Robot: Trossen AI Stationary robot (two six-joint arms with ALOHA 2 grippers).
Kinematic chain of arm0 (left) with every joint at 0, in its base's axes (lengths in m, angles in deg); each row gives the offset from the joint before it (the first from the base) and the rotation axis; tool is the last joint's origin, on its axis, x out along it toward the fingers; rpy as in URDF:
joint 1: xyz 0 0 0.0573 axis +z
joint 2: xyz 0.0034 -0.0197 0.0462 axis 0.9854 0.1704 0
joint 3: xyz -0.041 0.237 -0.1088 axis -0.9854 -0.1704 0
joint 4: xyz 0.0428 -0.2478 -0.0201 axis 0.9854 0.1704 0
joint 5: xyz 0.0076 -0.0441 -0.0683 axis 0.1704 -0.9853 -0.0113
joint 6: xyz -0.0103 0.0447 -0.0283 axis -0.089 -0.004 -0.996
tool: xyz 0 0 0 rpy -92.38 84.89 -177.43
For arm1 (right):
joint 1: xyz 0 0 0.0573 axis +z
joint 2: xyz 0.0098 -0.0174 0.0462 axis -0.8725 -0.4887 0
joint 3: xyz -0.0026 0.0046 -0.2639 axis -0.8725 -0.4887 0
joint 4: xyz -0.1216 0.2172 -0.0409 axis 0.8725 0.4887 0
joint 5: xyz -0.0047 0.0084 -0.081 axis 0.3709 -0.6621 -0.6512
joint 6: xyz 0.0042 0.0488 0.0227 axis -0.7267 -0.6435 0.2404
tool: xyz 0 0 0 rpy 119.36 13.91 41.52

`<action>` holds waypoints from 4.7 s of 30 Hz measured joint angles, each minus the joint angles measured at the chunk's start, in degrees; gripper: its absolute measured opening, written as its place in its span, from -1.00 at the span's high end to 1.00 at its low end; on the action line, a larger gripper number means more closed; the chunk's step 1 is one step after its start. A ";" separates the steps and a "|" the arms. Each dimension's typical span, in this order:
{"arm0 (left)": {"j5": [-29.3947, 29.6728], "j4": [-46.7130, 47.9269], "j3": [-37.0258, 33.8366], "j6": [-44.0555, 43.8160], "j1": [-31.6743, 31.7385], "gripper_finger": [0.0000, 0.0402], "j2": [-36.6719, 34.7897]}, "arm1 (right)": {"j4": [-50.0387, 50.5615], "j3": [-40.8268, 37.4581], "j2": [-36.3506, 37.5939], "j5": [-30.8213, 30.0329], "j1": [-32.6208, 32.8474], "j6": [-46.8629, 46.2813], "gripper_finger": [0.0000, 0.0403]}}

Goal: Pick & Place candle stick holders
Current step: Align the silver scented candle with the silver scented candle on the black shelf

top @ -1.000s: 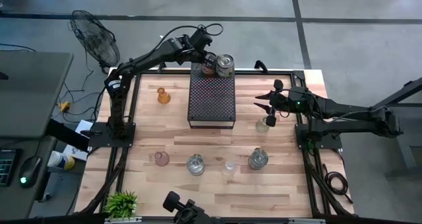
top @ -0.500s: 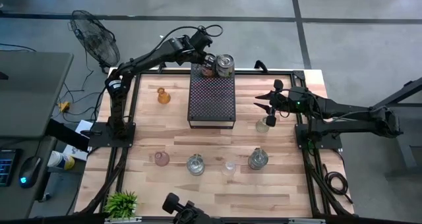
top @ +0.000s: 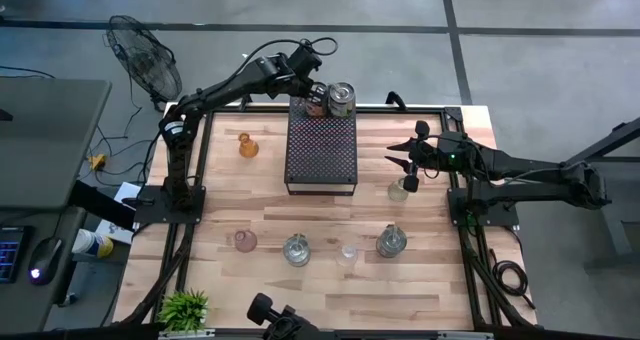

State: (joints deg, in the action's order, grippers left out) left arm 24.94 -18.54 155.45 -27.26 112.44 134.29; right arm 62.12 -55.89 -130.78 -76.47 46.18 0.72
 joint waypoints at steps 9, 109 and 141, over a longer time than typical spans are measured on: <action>0.22 0.01 0.00 1.04 -0.01 1.00 0.00 | 0.01 0.00 0.01 0.01 0.00 -0.01 0.47; -1.22 -47.98 -84.24 16.62 -33.40 0.28 -74.02 | 11.60 0.00 10.94 -2.58 0.00 1.92 0.47; -4.25 -57.79 -99.14 19.00 -33.40 0.28 -91.42 | 11.72 0.00 13.21 1.48 -0.02 1.99 0.47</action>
State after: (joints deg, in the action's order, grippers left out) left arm 20.69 -76.32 56.31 -8.26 79.04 42.87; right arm 73.83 -55.89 -117.57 -75.00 46.16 2.71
